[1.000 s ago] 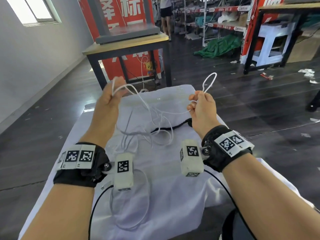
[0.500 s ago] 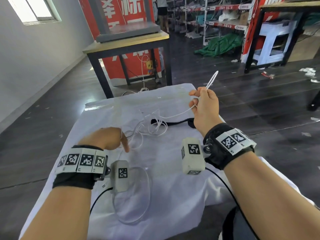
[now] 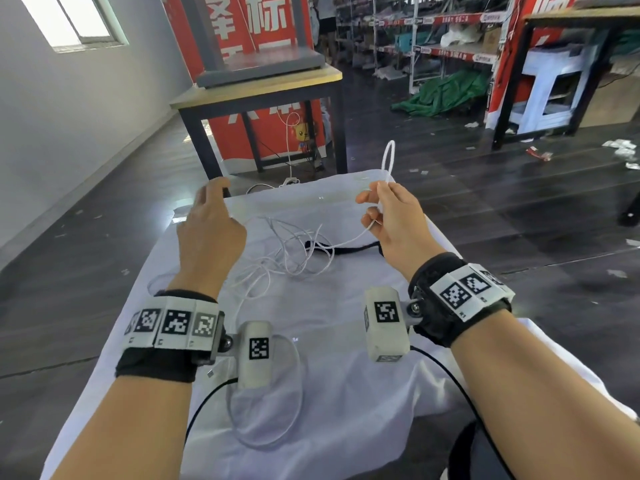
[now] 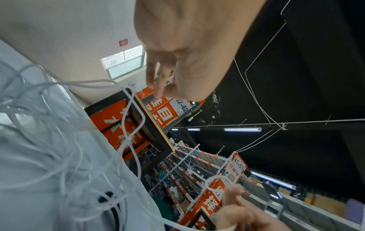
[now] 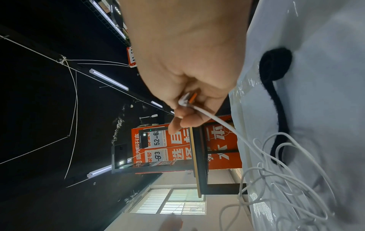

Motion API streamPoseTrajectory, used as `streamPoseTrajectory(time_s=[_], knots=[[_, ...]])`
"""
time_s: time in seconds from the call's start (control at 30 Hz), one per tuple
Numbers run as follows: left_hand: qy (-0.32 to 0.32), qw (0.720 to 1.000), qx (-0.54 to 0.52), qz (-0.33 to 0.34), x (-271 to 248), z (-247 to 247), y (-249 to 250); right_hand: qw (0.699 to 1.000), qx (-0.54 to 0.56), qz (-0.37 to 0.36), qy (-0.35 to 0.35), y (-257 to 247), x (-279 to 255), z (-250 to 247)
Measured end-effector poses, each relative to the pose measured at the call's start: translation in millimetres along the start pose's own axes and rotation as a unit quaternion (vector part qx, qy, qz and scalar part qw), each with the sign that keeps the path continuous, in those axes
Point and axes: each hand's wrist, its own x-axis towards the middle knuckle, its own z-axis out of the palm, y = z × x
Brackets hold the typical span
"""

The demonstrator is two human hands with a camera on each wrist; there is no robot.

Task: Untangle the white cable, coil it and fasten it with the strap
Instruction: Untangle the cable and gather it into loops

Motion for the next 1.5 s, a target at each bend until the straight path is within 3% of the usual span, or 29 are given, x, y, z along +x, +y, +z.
streamPoseTrajectory(time_s=[0.1, 0.3, 0.43, 0.5, 0.67, 0.8, 0.9, 1.03, 1.17, 1.23, 1.37, 1.5], knots=[[-0.015, 0.996, -0.046, 0.07, -2.4, 5.3, 9.7, 0.998, -0.017, 0.017, -0.06, 0.4, -2.3, 1.8], [-0.245, 0.957, -0.061, 0.145, -11.6, 31.4, 21.1, 0.986, 0.059, 0.055, -0.149, 1.2, -5.6, 6.5], [-0.329, 0.926, -0.053, 0.179, -18.8, 41.8, 22.8, 0.973, 0.15, 0.053, -0.167, 1.5, -4.5, 8.4], [-0.345, 0.92, -0.094, 0.162, -19.3, 40.4, 20.8, 0.976, 0.168, 0.028, -0.133, 1.3, -1.8, 7.4], [-0.347, 0.924, -0.109, 0.12, -9.9, 29.1, 7.6, 0.987, 0.153, -0.041, 0.031, 0.0, 5.6, -3.6], [-0.348, 0.934, -0.03, 0.075, -2.3, 16.6, -7.7, 0.984, 0.059, -0.095, 0.137, 0.8, 11.0, -14.7], [-0.376, 0.924, -0.042, 0.054, -3.3, 7.3, -10.3, 0.981, -0.03, -0.103, 0.16, 0.7, 8.4, -16.7], [-0.417, 0.901, -0.106, 0.057, -6.3, -0.3, -1.1, 0.983, -0.154, -0.064, 0.083, 3.4, 3.4, -11.8], [-0.458, 0.871, -0.167, 0.059, -12.3, -1.6, 10.8, 0.966, -0.25, -0.008, -0.072, 8.7, -0.9, -5.1], [-0.431, 0.879, -0.194, 0.065, -14.0, 1.5, 15.4, 0.941, -0.301, 0.028, -0.153, 9.1, -4.2, -1.6], [-0.313, 0.914, -0.257, 0.021, -9.6, 8.8, 14.1, 0.877, -0.39, 0.1, -0.262, 8.0, -10.6, 1.1], [-0.263, 0.932, -0.25, -0.007, -7.0, 15.5, 10.3, 0.867, -0.371, 0.136, -0.304, 4.9, -12.3, 1.8]])
